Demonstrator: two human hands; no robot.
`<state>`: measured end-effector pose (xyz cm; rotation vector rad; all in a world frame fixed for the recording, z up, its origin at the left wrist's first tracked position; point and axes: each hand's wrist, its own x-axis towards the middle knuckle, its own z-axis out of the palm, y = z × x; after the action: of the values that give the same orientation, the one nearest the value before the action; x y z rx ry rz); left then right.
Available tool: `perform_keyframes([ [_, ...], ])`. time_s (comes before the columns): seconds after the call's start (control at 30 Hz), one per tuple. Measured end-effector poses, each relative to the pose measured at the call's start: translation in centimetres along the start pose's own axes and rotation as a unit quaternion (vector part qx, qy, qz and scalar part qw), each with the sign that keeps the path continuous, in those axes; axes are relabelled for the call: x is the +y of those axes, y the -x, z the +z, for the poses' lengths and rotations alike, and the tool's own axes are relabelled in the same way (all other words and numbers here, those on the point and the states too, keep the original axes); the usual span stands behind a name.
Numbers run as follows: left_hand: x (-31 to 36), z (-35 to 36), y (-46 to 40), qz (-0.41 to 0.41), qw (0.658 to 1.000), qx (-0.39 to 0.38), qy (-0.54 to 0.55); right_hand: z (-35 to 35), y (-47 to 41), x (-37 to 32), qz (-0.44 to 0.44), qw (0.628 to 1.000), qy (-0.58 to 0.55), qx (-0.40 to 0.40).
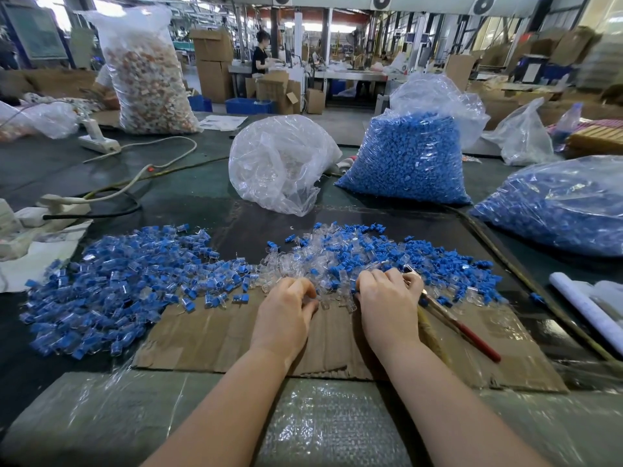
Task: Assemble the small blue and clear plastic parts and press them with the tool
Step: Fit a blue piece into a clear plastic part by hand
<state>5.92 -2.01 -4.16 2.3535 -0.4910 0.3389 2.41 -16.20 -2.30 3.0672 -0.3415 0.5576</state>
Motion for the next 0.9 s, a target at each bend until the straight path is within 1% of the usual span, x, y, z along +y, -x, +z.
perform_keyframes([
  [0.1, 0.0, 0.0, 0.0, 0.003, 1.0, -0.006, 0.003, 0.2, 0.2, 0.0, -0.011, 0.999, -0.025, 0.044],
  [0.23, 0.1, 0.0, 0.0, 0.015, 1.0, -0.005, 0.017, 0.5, 0.3, 0.3, -0.002, 0.999, -0.047, 0.027],
  [0.33, 0.1, -0.1, 0.0, 0.022, 0.999, -0.01, 0.033, 0.2, 0.6, 0.4, 0.019, 0.996, -0.076, 0.045],
  [0.4, 0.1, -0.2, 0.1, 0.022, 0.998, -0.008, 0.052, 0.1, 1.1, 0.4, 0.037, 0.99, -0.118, 0.063],
  [0.53, 0.0, -0.6, -0.1, -0.006, 0.996, 0.001, 0.091, 0.1, 2.3, 0.7, 0.053, 0.977, -0.175, 0.109],
  [0.67, 0.3, -0.8, -0.1, -0.039, 0.991, -0.009, 0.13, 0.5, 3.1, 0.7, 0.057, 0.969, -0.212, 0.112],
  [0.8, 1.7, -0.4, -0.4, -0.074, 0.975, 0.003, 0.211, 0.7, 3.3, 0.5, 0.051, 0.965, -0.221, 0.131],
  [0.9, 2.9, 0.4, -0.5, -0.072, 0.969, 0.002, 0.236, 0.6, 3.5, 0.5, 0.049, 0.963, -0.217, 0.156],
])
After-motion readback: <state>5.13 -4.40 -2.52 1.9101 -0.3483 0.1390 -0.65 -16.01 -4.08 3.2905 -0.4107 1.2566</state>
